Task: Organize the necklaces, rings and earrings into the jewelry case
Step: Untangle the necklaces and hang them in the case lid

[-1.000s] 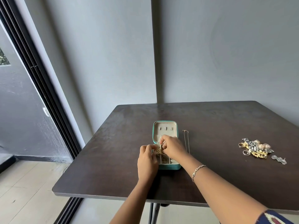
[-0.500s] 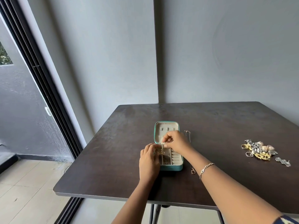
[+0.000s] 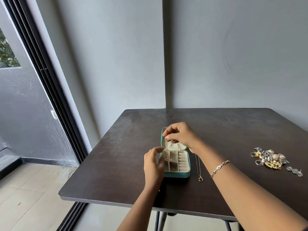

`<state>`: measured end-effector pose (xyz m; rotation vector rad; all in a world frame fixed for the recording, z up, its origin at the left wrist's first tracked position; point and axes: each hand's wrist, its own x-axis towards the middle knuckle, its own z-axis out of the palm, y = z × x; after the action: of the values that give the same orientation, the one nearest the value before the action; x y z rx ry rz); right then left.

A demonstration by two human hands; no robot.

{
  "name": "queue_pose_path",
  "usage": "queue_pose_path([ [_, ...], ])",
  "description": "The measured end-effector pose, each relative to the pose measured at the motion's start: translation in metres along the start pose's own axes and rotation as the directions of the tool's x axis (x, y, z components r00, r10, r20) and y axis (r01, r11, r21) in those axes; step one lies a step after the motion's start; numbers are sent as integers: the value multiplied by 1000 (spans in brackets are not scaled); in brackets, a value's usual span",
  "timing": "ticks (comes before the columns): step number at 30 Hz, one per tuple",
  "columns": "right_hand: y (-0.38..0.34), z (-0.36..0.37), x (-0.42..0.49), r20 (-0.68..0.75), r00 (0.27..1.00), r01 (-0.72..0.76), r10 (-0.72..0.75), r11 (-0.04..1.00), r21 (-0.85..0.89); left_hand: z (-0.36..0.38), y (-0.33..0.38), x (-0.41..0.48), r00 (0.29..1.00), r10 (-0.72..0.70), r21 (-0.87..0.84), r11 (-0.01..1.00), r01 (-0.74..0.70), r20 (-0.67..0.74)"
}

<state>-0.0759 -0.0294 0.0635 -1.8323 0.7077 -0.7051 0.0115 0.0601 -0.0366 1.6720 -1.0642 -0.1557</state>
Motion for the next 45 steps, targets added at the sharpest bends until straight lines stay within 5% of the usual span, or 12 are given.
queue_pose_path([
  [10, -27, -14, -6, 1, 995, 95, -95, 995, 42, -12, 34, 32, 998, 7, -408, 913, 20, 66],
  [29, -90, -45, -26, -92, 969, 242, -228, 953, 183, -26, 63, 34, 988, -38, -467, 878, 105, 152],
  [41, -106, -68, -41, -93, 982, 186, -167, 948, 258, -35, 69, 26, 975, -185, -559, 799, 221, 122],
  [45, -88, -84, -45, -129, 987, 128, -97, 959, 253, -50, 73, 35, 972, -210, -679, 699, 225, 105],
])
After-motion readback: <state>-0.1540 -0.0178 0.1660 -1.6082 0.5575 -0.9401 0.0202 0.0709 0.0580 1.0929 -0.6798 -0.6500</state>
